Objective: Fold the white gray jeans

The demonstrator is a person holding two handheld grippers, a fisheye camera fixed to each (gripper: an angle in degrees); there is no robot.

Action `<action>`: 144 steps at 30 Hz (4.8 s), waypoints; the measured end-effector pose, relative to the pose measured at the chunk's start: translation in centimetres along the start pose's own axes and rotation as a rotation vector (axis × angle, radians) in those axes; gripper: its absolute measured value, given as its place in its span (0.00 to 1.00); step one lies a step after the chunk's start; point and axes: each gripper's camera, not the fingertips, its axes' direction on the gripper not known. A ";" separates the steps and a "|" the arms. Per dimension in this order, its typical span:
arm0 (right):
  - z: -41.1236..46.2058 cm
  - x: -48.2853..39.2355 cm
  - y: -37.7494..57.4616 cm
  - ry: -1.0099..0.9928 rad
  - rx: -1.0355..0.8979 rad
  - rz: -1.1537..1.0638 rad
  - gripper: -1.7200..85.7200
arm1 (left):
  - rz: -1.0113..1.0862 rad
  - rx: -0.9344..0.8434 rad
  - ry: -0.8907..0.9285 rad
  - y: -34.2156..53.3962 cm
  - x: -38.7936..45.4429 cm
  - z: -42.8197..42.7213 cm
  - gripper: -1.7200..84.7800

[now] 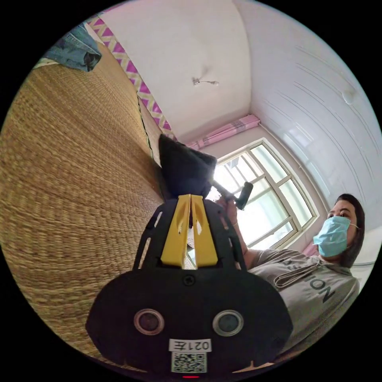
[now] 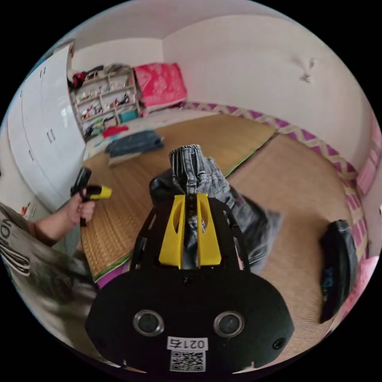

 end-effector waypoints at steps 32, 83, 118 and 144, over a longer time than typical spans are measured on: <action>-10.2 20.0 20.4 -0.293 0.405 0.605 0.09 | 0.368 -0.248 -0.420 -6.1 15.5 17.3 0.11; -11.3 27.1 57.9 -0.148 0.420 0.857 0.01 | 0.212 0.198 -0.633 -14.8 8.8 -11.4 0.01; 10.2 26.0 4.4 0.078 -0.532 -0.352 0.13 | 0.569 -0.197 -0.797 -13.4 3.1 -9.6 0.10; -0.6 31.9 4.4 -0.148 -0.382 -0.474 0.01 | 0.869 -0.855 -0.722 -20.0 -3.8 18.6 0.04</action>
